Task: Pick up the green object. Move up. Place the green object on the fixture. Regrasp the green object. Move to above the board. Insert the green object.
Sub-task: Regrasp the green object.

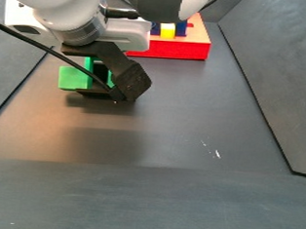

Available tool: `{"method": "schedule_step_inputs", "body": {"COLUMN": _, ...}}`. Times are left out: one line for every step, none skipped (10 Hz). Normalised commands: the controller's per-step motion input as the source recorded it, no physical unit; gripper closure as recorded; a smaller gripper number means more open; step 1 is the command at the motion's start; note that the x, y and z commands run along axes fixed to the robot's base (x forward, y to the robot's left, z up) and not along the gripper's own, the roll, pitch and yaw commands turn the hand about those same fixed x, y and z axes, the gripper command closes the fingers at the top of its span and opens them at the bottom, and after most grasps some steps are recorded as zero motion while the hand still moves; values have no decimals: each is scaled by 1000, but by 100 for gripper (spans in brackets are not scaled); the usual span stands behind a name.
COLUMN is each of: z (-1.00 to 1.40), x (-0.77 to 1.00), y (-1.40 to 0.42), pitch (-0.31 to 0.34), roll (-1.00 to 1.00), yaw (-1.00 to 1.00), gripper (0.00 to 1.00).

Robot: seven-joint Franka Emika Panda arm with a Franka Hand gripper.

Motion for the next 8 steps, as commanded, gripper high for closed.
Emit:
{"method": "schedule_step_inputs", "body": {"z": -14, "x": -3, "y": 37, "pitch": 0, "roll": 0, "yaw": 0, "gripper": 0}}
{"method": "schedule_step_inputs", "body": {"z": 57, "x": 0, "y": 309, "pitch": 0, "roll": -460, "yaw": 0, "gripper": 0}}
{"method": "schedule_step_inputs", "body": {"z": 454, "x": 203, "y": 423, "pitch": 0, "roll": -614, "yaw": 0, "gripper": 0}}
{"method": "schedule_step_inputs", "body": {"z": 486, "x": 223, "y": 434, "pitch": 3, "roll": -540, "yaw": 0, "gripper": 0}}
{"method": "schedule_step_inputs", "body": {"z": 374, "x": 180, "y": 343, "pitch": 26, "roll": -360, "yaw": 0, "gripper": 0}}
{"method": "schedule_step_inputs", "body": {"z": 234, "x": 203, "y": 0, "pitch": 206, "roll": 243, "yaw": 0, "gripper": 0}}
{"method": "schedule_step_inputs", "body": {"z": 183, "x": 206, "y": -217, "pitch": 351, "roll": 943, "yaw": 6, "gripper": 0}}
{"method": "schedule_step_inputs", "body": {"z": 117, "x": 203, "y": -309, "pitch": 411, "roll": 1000, "yaw": 34, "gripper": 0}}
